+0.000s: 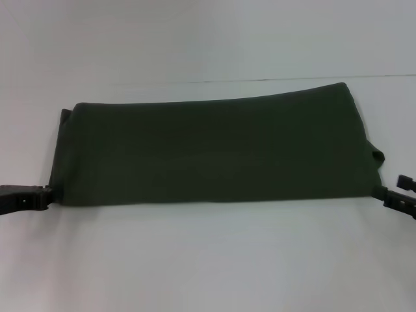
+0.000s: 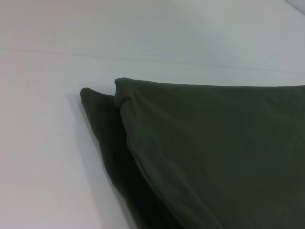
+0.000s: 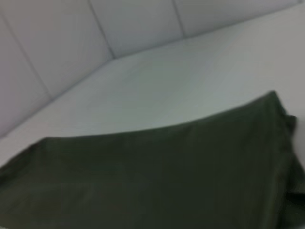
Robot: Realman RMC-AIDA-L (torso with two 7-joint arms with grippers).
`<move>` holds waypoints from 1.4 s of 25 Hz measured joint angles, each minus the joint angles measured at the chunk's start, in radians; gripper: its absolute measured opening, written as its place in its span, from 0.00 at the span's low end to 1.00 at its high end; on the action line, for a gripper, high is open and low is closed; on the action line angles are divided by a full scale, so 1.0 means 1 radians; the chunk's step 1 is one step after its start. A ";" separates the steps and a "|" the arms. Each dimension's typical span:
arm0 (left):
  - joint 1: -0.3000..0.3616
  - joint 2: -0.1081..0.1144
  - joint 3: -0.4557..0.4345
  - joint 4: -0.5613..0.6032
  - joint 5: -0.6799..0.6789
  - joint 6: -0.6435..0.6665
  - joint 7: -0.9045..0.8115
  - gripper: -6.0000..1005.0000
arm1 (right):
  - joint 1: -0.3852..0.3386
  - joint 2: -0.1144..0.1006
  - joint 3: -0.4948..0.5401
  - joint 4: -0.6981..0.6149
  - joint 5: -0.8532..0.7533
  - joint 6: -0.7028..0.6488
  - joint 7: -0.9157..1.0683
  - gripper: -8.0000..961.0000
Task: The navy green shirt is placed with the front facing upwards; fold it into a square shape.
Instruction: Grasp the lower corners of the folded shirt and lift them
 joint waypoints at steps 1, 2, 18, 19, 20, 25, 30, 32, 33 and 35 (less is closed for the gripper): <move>0.000 -0.001 0.000 0.000 0.000 -0.002 0.000 0.19 | -0.004 0.003 0.001 0.001 0.000 0.020 -0.008 0.93; -0.001 -0.002 0.000 -0.002 -0.001 -0.004 0.000 0.16 | -0.007 0.007 0.002 0.004 0.000 0.043 -0.016 0.93; -0.003 -0.006 0.000 -0.012 -0.009 -0.010 0.015 0.03 | 0.023 0.034 -0.006 0.038 -0.002 0.140 -0.044 0.92; -0.003 -0.006 0.000 -0.012 -0.013 -0.009 0.019 0.03 | 0.027 0.034 -0.006 0.046 -0.002 0.146 -0.043 0.92; -0.003 -0.006 0.000 -0.012 -0.019 -0.007 0.023 0.03 | 0.030 0.034 -0.006 0.053 -0.002 0.150 -0.043 0.92; 0.001 -0.007 0.001 -0.012 -0.048 0.001 0.035 0.03 | 0.043 0.033 -0.011 0.065 -0.003 0.168 -0.039 0.92; 0.001 -0.007 0.003 -0.012 -0.049 0.008 0.043 0.03 | 0.052 0.035 -0.012 0.069 -0.003 0.177 -0.037 0.92; 0.001 -0.007 0.003 -0.012 -0.049 0.011 0.046 0.03 | 0.057 0.036 -0.012 0.075 -0.003 0.179 -0.037 0.92; 0.001 -0.007 0.003 -0.012 -0.049 0.011 0.046 0.03 | 0.060 0.036 -0.012 0.077 -0.003 0.180 -0.037 0.92; 0.001 -0.007 0.003 -0.012 -0.049 0.011 0.047 0.03 | 0.064 0.036 -0.012 0.081 -0.003 0.181 -0.037 0.92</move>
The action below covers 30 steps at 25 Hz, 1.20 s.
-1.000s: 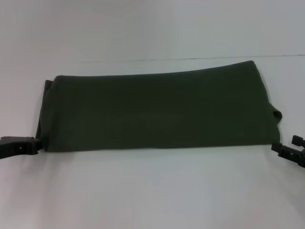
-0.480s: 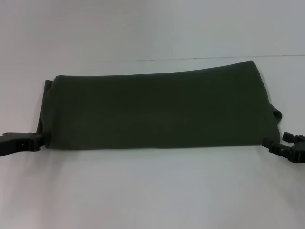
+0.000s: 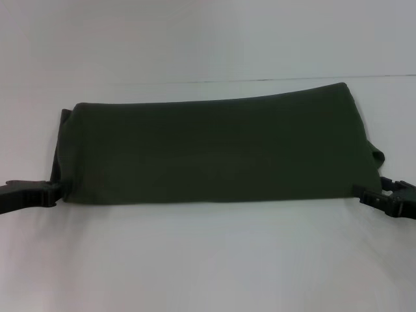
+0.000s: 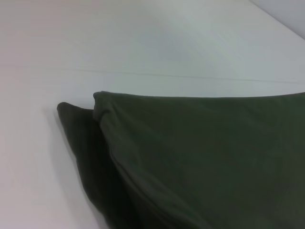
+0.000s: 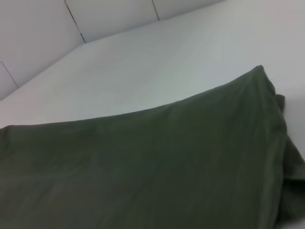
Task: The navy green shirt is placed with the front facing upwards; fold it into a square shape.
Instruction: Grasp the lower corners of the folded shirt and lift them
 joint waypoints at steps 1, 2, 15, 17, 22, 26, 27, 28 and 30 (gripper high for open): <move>0.000 0.000 0.000 0.000 0.000 0.000 0.000 0.03 | 0.001 0.000 0.000 0.000 0.000 0.002 0.000 0.91; 0.000 0.000 0.000 0.000 0.000 0.000 0.000 0.03 | 0.003 0.001 0.000 0.001 0.000 0.005 0.001 0.90; -0.004 0.000 0.000 0.000 0.000 0.002 0.004 0.03 | 0.014 0.006 0.000 0.009 0.000 0.083 0.023 0.46; -0.004 0.000 0.000 0.000 0.000 0.002 0.004 0.03 | 0.015 0.006 0.000 0.009 0.001 0.083 0.023 0.38; -0.004 0.000 0.000 0.000 0.000 0.002 0.004 0.03 | 0.015 0.007 0.000 0.007 0.002 0.081 0.023 0.24; -0.004 -0.001 0.000 0.000 0.000 0.002 0.004 0.03 | 0.015 0.007 0.000 0.005 0.002 0.079 0.023 0.12; -0.004 -0.001 0.000 0.000 -0.001 0.002 0.005 0.03 | 0.015 0.007 0.000 0.004 0.002 0.079 0.023 0.10; -0.004 -0.001 0.000 0.000 -0.002 0.003 0.008 0.03 | 0.014 0.007 0.000 0.003 0.002 0.077 0.023 0.07; -0.003 -0.001 0.000 0.001 -0.006 0.013 0.025 0.03 | 0.011 0.006 0.001 0.001 0.002 0.069 0.023 0.02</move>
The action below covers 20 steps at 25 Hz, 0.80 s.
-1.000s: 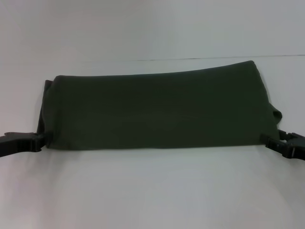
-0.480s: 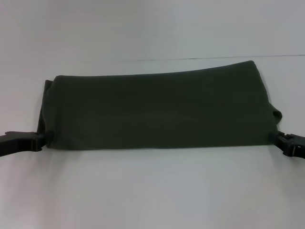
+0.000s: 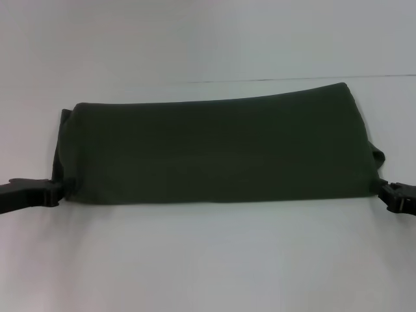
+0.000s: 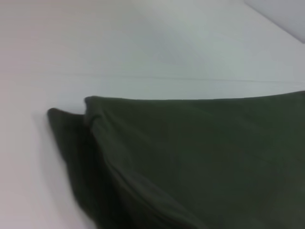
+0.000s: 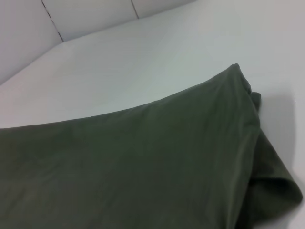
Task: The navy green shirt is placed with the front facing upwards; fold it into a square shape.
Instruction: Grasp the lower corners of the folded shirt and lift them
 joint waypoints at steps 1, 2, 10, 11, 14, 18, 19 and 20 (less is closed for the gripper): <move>0.001 0.000 0.000 0.001 -0.002 0.013 0.015 0.03 | -0.003 -0.001 0.002 -0.001 0.000 -0.009 0.000 0.02; 0.003 0.000 -0.001 0.001 -0.003 0.029 0.032 0.03 | -0.006 -0.003 0.005 -0.001 0.000 -0.020 0.000 0.02; 0.035 0.002 -0.026 0.009 -0.014 0.100 0.103 0.03 | -0.050 -0.010 0.023 -0.017 0.006 -0.097 -0.005 0.02; 0.040 0.003 -0.033 0.010 -0.017 0.110 0.112 0.03 | -0.060 -0.010 0.031 -0.019 0.006 -0.122 -0.007 0.02; 0.060 0.005 -0.049 0.023 -0.018 0.143 0.121 0.03 | -0.074 -0.010 0.036 -0.021 0.006 -0.152 -0.010 0.02; 0.094 0.002 -0.057 0.054 -0.018 0.183 0.137 0.03 | -0.103 -0.004 0.036 -0.031 0.002 -0.191 -0.018 0.02; 0.100 0.001 -0.063 0.059 -0.018 0.193 0.142 0.03 | -0.109 -0.002 0.036 -0.032 0.002 -0.200 -0.024 0.02; 0.109 0.000 -0.076 0.063 -0.018 0.210 0.150 0.03 | -0.117 0.000 0.036 -0.034 0.002 -0.211 -0.031 0.02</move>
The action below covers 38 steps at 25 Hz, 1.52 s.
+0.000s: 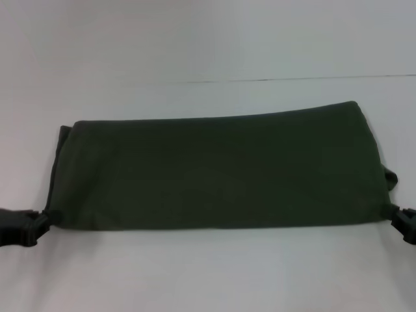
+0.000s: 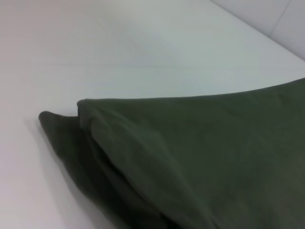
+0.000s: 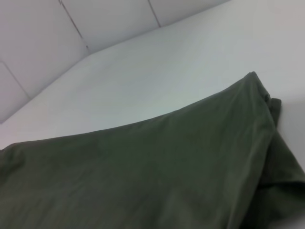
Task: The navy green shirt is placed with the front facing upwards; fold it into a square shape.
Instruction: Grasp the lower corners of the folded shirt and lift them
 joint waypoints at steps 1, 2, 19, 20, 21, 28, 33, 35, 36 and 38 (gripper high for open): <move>0.005 0.000 -0.009 0.002 0.000 0.014 0.007 0.03 | -0.007 0.001 0.000 0.000 0.000 -0.008 -0.005 0.02; 0.012 0.000 -0.021 0.004 0.000 0.028 0.014 0.03 | -0.013 0.002 0.000 0.000 0.000 -0.015 -0.008 0.02; 0.100 -0.003 -0.126 0.042 0.008 0.130 0.083 0.03 | -0.081 0.006 -0.003 0.016 0.000 -0.096 -0.059 0.02; 0.101 -0.003 -0.135 0.043 0.006 0.129 0.086 0.03 | -0.075 0.006 -0.008 0.019 -0.001 -0.095 -0.060 0.02; 0.101 -0.002 -0.142 0.043 0.004 0.127 0.088 0.03 | -0.067 0.007 -0.014 0.023 -0.001 -0.093 -0.060 0.02; 0.102 0.002 -0.169 0.048 0.009 0.113 0.100 0.03 | -0.018 0.008 -0.053 0.060 -0.004 -0.091 -0.061 0.02; 0.111 0.003 -0.186 0.050 0.012 0.111 0.111 0.03 | -0.006 0.008 -0.072 0.069 -0.004 -0.091 -0.061 0.02; 0.115 0.003 -0.193 0.052 0.012 0.111 0.115 0.03 | -0.007 0.008 -0.071 0.069 -0.005 -0.091 -0.061 0.02; 0.116 0.003 -0.195 0.052 0.013 0.110 0.115 0.03 | -0.008 0.008 -0.069 0.069 -0.005 -0.091 -0.061 0.02; 0.117 0.003 -0.198 0.053 0.013 0.111 0.117 0.03 | -0.012 0.008 -0.066 0.069 -0.005 -0.091 -0.061 0.02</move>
